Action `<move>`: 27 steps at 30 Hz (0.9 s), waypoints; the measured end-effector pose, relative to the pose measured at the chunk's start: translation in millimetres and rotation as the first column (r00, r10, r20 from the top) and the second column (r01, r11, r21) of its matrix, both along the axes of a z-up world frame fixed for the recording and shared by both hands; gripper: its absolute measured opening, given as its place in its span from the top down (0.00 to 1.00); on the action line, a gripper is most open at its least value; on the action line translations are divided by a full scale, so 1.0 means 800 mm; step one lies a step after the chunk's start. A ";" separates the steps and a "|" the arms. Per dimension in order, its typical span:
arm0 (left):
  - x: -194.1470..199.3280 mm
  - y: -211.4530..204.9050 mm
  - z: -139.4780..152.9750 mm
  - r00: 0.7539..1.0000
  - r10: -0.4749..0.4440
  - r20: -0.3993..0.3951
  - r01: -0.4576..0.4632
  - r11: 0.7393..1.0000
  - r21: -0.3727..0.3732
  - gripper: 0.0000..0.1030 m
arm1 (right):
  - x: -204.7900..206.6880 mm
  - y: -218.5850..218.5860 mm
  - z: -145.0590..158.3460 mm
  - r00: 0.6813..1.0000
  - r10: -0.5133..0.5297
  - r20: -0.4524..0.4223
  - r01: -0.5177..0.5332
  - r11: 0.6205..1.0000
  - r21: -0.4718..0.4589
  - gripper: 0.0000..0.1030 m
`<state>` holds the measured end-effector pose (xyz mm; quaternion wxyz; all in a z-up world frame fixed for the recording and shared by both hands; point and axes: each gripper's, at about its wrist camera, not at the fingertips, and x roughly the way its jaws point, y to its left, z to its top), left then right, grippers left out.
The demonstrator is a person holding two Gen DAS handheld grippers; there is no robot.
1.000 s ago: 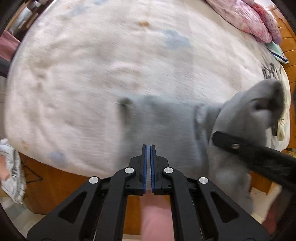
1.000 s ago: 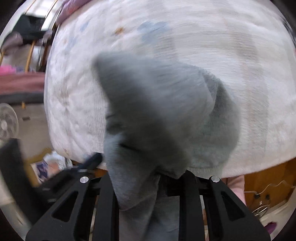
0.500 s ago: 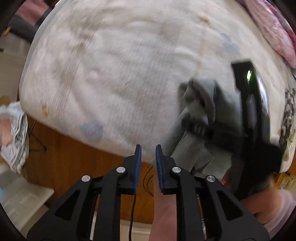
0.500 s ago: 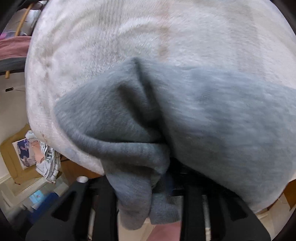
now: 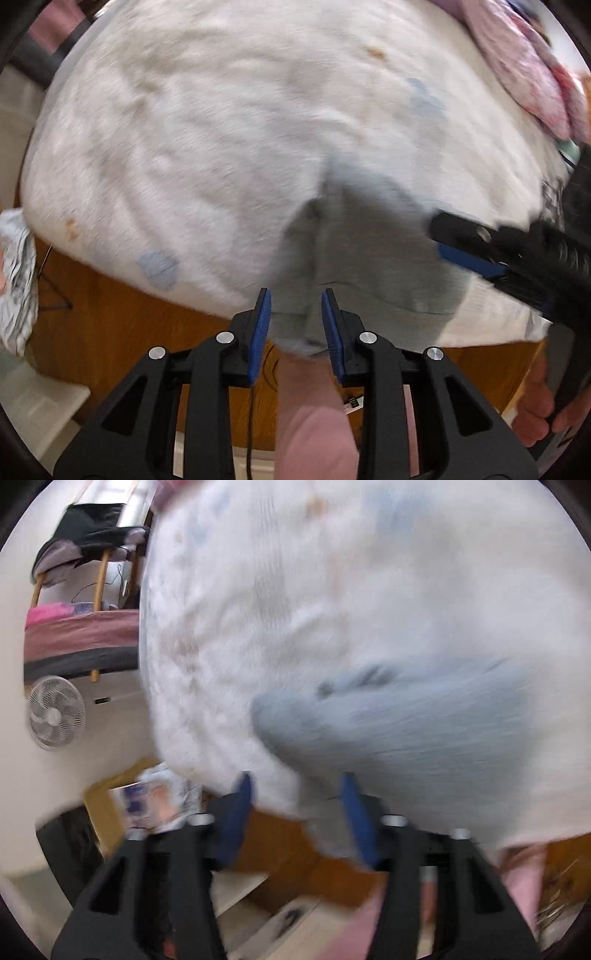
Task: Fold large clothes
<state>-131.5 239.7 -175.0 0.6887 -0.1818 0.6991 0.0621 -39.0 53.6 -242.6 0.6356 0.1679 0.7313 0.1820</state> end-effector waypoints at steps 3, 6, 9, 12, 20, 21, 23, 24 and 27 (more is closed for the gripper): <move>0.023 -0.028 -0.006 0.996 -0.059 0.067 0.064 0.995 -0.072 0.72 | -0.002 -0.045 0.020 0.996 0.024 0.083 -0.009 0.985 -0.171 0.91; 0.054 -0.058 -0.032 0.989 -0.137 0.060 0.142 0.985 -0.094 0.93 | -0.007 -0.056 -0.010 0.995 0.080 0.065 -0.060 0.961 -0.269 0.93; 0.085 -0.065 -0.080 0.993 -0.119 0.010 0.119 0.987 -0.105 0.96 | 0.001 -0.046 -0.049 0.993 0.101 0.066 -0.080 0.961 -0.263 0.93; 0.121 -0.063 -0.168 0.982 -0.106 -0.154 0.094 0.992 -0.085 0.97 | 0.027 -0.048 -0.096 0.999 0.036 0.031 -0.028 0.974 -0.223 0.96; 0.152 -0.083 -0.159 0.955 -0.210 -0.209 0.208 0.978 -0.030 0.97 | 0.055 -0.051 -0.085 1.000 -0.004 0.003 0.005 0.976 -0.216 0.98; 0.152 -0.079 -0.147 0.963 -0.193 -0.190 0.189 0.981 -0.040 0.97 | 0.056 -0.058 -0.079 1.000 -0.021 0.005 0.022 0.976 -0.216 0.98; 0.154 -0.074 -0.123 0.978 -0.155 -0.141 0.145 0.986 -0.079 0.97 | 0.057 -0.067 -0.082 1.000 -0.003 -0.010 0.000 0.972 -0.235 0.98; 0.155 -0.075 -0.123 0.979 -0.150 -0.136 0.140 0.987 -0.083 0.97 | 0.057 -0.064 -0.091 1.000 0.015 -0.015 -0.019 0.972 -0.235 0.98; 0.159 -0.091 -0.168 0.961 -0.193 -0.197 0.193 0.981 -0.016 0.98 | 0.064 -0.056 -0.123 0.999 0.036 -0.006 -0.036 0.981 -0.192 1.00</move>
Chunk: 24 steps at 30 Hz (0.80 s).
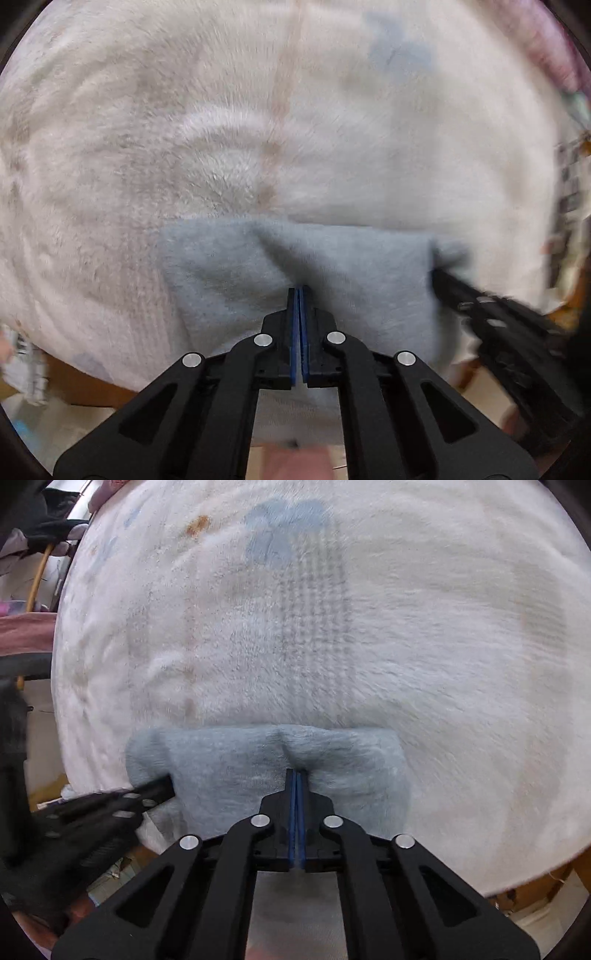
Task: Fold large clothes
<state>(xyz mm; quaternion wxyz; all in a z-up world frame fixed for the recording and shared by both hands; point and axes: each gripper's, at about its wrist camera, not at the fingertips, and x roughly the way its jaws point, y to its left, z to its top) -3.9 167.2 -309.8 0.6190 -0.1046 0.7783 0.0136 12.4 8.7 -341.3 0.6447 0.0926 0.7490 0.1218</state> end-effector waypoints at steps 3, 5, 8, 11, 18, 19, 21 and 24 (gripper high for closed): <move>0.006 -0.007 -0.010 0.999 -0.013 -0.029 0.013 1.000 0.006 0.98 | 0.006 0.002 0.012 1.000 0.001 -0.028 -0.001 1.000 0.020 1.00; 0.004 -0.003 0.021 1.000 -0.011 0.002 0.011 1.000 -0.029 0.97 | 0.001 -0.010 0.037 0.998 -0.041 -0.043 0.043 0.998 0.041 0.98; -0.020 0.000 0.070 0.998 -0.026 0.058 0.029 0.998 -0.047 0.97 | -0.039 -0.015 0.071 0.997 0.027 -0.077 -0.025 0.999 0.028 0.94; -0.062 -0.005 0.077 1.000 -0.018 0.016 0.020 0.993 -0.114 0.97 | -0.097 -0.013 0.064 0.979 0.106 -0.176 -0.100 0.994 0.040 0.94; -0.152 -0.040 -0.033 0.984 -0.031 -0.177 0.019 0.998 -0.068 0.97 | -0.136 -0.036 -0.074 0.925 -0.120 -0.361 0.102 0.992 -0.068 1.00; -0.158 -0.039 -0.034 0.985 -0.016 -0.171 0.004 0.997 -0.075 0.98 | -0.133 -0.035 -0.070 0.921 -0.113 -0.372 0.095 0.993 -0.065 1.00; -0.166 -0.039 -0.014 0.995 -0.008 -0.102 -0.001 0.997 -0.083 0.98 | -0.130 -0.030 -0.039 0.949 -0.038 -0.314 0.031 0.999 -0.029 0.99; -0.169 -0.036 0.019 0.999 -0.013 -0.046 0.009 0.997 -0.081 0.85 | -0.129 -0.037 -0.008 0.961 -0.031 -0.273 0.039 0.999 0.024 0.94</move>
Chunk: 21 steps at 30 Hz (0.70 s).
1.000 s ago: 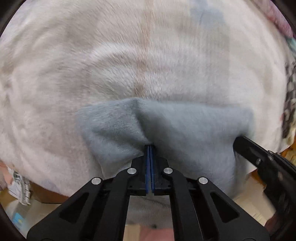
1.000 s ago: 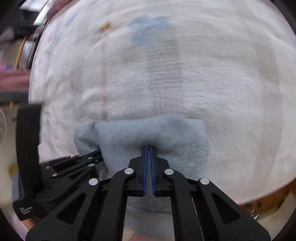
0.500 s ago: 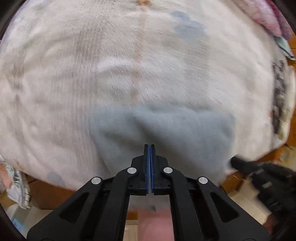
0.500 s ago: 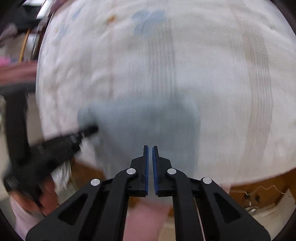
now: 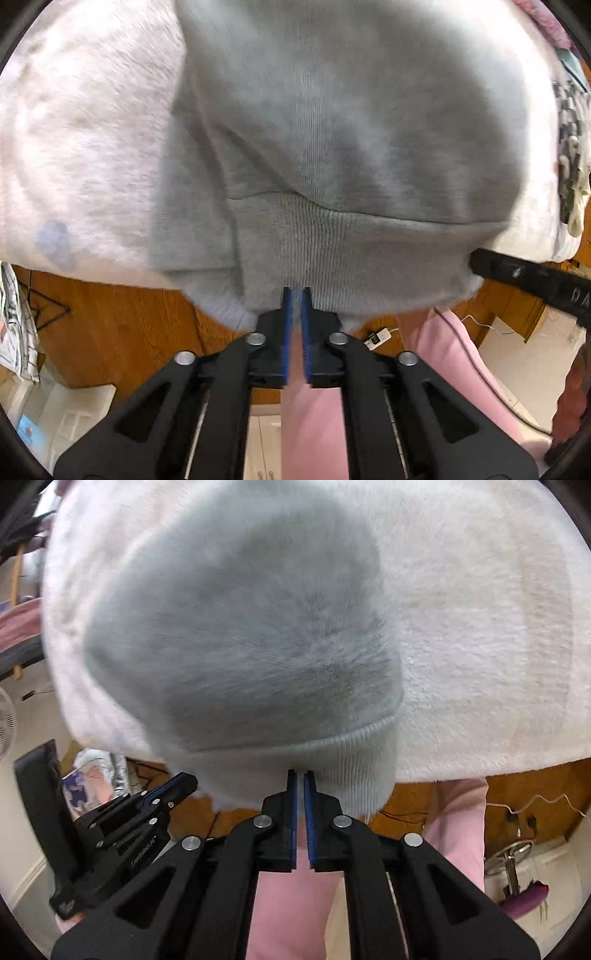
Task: Fold large clothes
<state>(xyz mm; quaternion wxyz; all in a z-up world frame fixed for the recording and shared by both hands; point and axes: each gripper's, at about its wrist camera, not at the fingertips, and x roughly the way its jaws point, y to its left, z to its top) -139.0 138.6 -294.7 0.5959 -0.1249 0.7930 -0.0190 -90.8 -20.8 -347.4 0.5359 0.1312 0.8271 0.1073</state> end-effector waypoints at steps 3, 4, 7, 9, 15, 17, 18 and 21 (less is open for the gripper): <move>-0.002 0.013 0.033 0.997 0.007 0.083 -0.008 1.000 0.017 0.39 | 0.011 -0.015 0.028 0.998 -0.033 0.047 0.031 0.999 0.022 0.90; 0.004 0.014 0.041 0.994 0.009 0.110 -0.014 0.999 0.038 0.22 | 0.014 -0.018 0.035 0.997 -0.038 0.064 0.036 0.999 0.033 0.75; 0.016 0.024 0.054 0.984 0.041 0.171 -0.045 0.999 0.023 0.19 | 0.028 -0.035 0.041 0.995 -0.082 0.054 0.076 0.992 0.104 0.11; 0.026 0.044 0.053 0.980 0.074 0.183 -0.075 0.997 -0.005 0.15 | 0.034 -0.051 0.042 0.989 -0.129 0.072 0.118 0.983 0.143 0.11; 0.053 0.078 0.042 0.967 0.119 0.225 -0.121 0.993 -0.001 0.14 | 0.053 -0.063 0.022 0.985 -0.142 0.096 0.126 0.980 0.152 0.11; 0.046 0.101 0.027 0.969 0.111 0.223 -0.116 0.993 0.010 0.14 | 0.060 -0.067 0.016 0.985 -0.127 0.119 0.105 0.980 0.169 0.11; 0.050 0.104 0.022 0.969 0.106 0.224 -0.113 0.994 0.016 0.14 | 0.055 -0.065 0.014 0.985 -0.117 0.128 0.095 0.981 0.167 0.11; 0.057 0.116 0.003 0.972 0.096 0.216 -0.099 0.995 0.003 0.14 | 0.061 -0.061 0.005 0.985 -0.081 0.150 0.055 0.983 0.173 0.11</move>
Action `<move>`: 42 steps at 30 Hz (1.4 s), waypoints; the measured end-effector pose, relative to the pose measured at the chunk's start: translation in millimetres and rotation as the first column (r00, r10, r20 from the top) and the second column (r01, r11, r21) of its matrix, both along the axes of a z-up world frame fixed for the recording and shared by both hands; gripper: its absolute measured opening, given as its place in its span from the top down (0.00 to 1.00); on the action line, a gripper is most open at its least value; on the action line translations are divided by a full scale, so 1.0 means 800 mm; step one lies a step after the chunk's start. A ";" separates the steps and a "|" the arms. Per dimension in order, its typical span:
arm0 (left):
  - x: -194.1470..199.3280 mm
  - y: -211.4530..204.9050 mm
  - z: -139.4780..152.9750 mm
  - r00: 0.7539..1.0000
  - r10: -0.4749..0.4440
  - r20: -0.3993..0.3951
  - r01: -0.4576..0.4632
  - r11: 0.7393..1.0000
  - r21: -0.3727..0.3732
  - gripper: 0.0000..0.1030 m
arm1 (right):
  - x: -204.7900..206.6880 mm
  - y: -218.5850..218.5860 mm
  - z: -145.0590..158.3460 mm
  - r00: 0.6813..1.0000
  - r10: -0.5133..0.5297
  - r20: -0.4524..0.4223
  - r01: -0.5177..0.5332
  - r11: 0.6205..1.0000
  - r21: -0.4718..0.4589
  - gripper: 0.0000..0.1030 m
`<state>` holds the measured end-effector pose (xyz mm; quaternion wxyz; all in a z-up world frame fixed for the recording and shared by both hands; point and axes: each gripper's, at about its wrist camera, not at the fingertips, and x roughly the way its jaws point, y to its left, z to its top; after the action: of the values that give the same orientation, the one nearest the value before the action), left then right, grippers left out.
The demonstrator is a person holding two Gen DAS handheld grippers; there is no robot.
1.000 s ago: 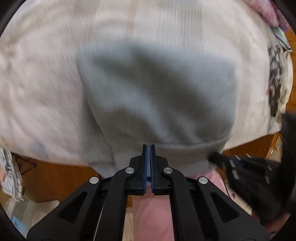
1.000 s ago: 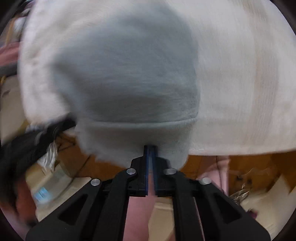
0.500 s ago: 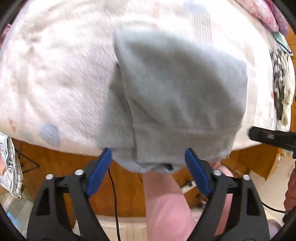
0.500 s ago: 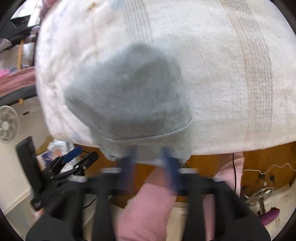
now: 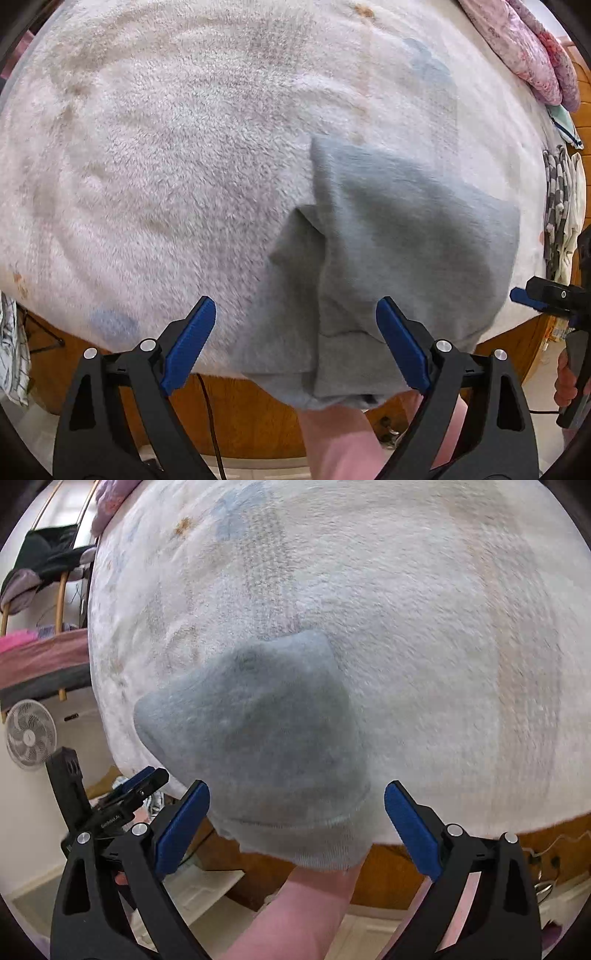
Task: Fold large clothes
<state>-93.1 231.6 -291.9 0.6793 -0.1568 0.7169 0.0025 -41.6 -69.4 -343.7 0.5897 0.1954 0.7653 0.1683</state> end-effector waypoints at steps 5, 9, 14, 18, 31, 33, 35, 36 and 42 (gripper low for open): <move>0.020 0.005 -0.041 1.000 -0.004 0.014 0.006 0.990 -0.140 0.14 | 0.008 0.021 -0.036 0.998 0.067 0.013 -0.068 0.996 0.066 0.08; 0.030 0.022 -0.091 0.994 0.101 -0.038 -0.108 0.935 -0.338 0.11 | 0.017 0.023 -0.065 0.998 0.066 0.022 -0.068 0.987 0.148 0.06; 0.032 0.032 -0.104 0.989 0.140 -0.050 -0.144 0.833 -0.535 0.09 | 0.021 0.015 -0.075 0.996 0.084 -0.005 -0.080 0.970 0.230 0.06; 0.018 0.053 -0.092 0.984 0.171 -0.052 -0.164 0.751 -0.640 0.09 | 0.025 0.017 -0.076 0.995 0.095 -0.036 -0.084 0.970 0.230 0.06; 0.038 0.008 -0.108 1.000 0.017 -0.013 -0.021 0.793 -0.609 0.05 | 0.026 0.020 -0.091 0.996 0.092 -0.018 -0.082 0.951 0.299 0.06; 0.042 0.003 -0.112 0.999 0.047 -0.023 -0.052 0.771 -0.634 0.06 | 0.025 0.011 -0.117 0.998 0.045 -0.051 -0.022 0.922 0.387 0.06; 0.049 0.001 -0.114 0.996 0.087 -0.032 -0.086 0.745 -0.661 0.06 | 0.025 0.004 -0.130 0.995 -0.029 -0.098 0.068 0.903 0.424 0.06; 0.050 -0.005 -0.116 0.995 0.097 -0.031 -0.093 0.735 -0.672 0.06 | 0.024 0.006 -0.131 0.994 -0.050 -0.094 0.085 0.902 0.423 0.06; 0.043 -0.009 -0.089 0.969 0.243 -0.034 -0.210 0.752 -0.624 0.31 | 0.031 0.022 -0.116 0.984 -0.108 -0.140 0.154 0.914 0.374 0.21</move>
<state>-59.1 224.6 -362.8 0.6014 -0.4581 0.6357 -0.1560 -16.8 -51.7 -436.6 0.5045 0.3674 0.7357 0.2632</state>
